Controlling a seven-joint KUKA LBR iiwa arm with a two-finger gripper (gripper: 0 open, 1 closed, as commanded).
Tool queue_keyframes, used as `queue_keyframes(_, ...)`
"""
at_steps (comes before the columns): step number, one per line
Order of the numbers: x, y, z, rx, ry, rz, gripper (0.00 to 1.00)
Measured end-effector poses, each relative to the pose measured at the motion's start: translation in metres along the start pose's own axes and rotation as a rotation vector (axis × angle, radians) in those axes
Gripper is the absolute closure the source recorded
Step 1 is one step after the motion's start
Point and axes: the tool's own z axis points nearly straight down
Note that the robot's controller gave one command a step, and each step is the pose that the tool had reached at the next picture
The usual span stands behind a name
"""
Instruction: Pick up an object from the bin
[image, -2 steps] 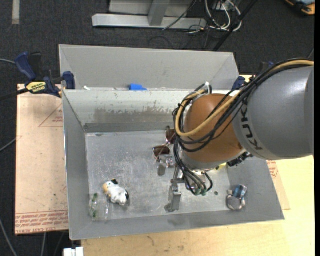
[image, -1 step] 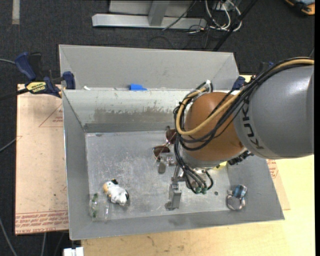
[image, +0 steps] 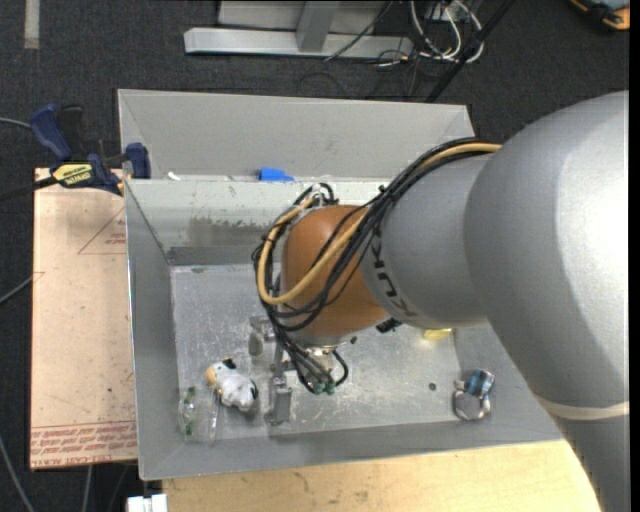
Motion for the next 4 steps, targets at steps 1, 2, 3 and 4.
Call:
queue_keyframes(1, 0.014, 0.02, -0.003, 0.002, 0.011, 0.062, 0.0)
queue_keyframes(2, 0.01, 0.049, -0.012, 0.001, 0.004, 0.214, 0.0)
queue_keyframes(3, 0.011, 0.044, 0.021, 0.003, 0.008, 0.181, 0.0)
queue_keyframes(4, 0.018, 0.036, 0.021, 0.002, 0.007, 0.274, 1.0)
